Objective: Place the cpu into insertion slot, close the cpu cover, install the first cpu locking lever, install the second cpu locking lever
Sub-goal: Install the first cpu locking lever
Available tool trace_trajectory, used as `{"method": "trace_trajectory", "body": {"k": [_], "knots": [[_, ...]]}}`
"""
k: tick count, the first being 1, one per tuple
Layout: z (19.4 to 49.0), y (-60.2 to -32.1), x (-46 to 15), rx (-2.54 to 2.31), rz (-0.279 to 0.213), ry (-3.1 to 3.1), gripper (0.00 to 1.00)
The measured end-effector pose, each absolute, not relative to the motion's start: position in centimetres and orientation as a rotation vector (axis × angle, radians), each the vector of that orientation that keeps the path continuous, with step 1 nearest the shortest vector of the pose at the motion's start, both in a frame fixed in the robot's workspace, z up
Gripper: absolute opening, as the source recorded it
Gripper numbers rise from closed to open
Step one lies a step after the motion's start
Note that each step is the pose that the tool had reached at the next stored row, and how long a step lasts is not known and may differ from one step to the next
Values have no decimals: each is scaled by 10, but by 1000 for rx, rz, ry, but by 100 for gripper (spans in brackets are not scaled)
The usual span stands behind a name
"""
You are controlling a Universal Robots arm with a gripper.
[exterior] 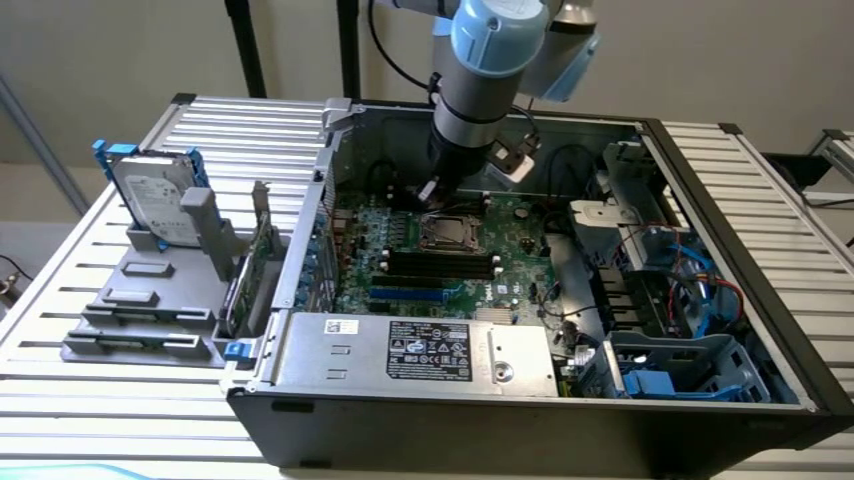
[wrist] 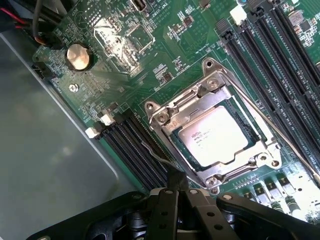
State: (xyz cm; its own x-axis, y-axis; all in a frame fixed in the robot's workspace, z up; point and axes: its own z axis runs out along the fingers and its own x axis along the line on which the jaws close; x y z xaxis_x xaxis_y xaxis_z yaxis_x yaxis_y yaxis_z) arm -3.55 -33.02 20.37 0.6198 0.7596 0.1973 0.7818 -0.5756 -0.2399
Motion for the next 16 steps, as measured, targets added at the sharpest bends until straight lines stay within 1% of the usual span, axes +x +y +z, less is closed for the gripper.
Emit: {"method": "trace_trajectory", "body": {"k": [16], "knots": [[200, -330, -23, -2561, -91, -1254, 11]]}}
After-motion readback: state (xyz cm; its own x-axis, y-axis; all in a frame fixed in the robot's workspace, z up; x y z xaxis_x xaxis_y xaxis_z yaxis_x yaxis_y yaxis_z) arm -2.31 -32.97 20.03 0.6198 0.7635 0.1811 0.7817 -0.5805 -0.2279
